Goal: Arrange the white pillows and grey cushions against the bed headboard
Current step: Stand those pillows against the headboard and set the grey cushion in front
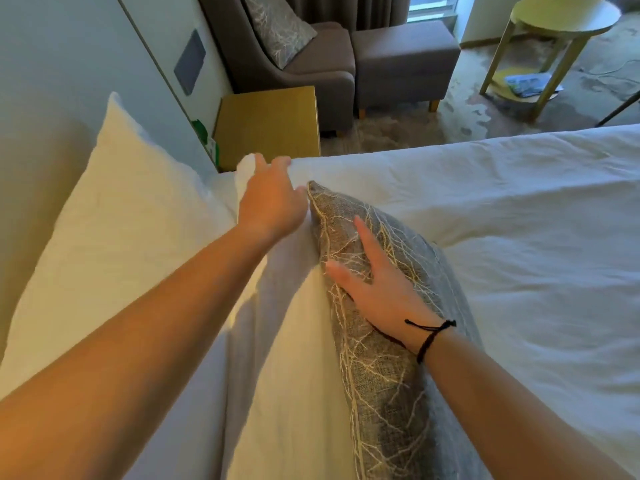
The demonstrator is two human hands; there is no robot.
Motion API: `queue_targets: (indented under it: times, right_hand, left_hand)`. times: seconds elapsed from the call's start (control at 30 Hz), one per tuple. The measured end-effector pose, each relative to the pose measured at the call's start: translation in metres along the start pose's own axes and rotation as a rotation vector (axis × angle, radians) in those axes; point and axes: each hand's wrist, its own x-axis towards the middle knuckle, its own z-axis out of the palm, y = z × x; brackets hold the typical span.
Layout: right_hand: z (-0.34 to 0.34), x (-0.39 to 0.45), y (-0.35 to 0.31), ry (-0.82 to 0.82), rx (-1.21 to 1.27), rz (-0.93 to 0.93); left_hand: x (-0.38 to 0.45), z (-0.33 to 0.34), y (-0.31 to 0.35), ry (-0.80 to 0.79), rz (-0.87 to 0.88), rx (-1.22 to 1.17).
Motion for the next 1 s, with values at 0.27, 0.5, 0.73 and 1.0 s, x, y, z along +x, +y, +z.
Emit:
queue_targets:
  times: [0.27,0.5,0.73,1.0]
  right_hand:
    - [-0.048,-0.054,0.119,0.121,0.096,0.304]
    - [-0.055,-0.067,0.172,0.063,0.174,0.462]
    - [-0.006,-0.058,0.163,0.019,0.229,0.471]
    - [0.067,-0.037,0.123,-0.006,0.634,0.484]
  left_hand:
    - [-0.199,0.034,0.039,-0.216,-0.206,-0.059]
    - [-0.21,0.039,0.029,-0.327,-0.168,-0.112]
    - [-0.216,0.017,-0.006,-0.251,-0.084,-0.19]
    - [-0.208,-0.056,-0.004,0.028,0.096,-0.208]
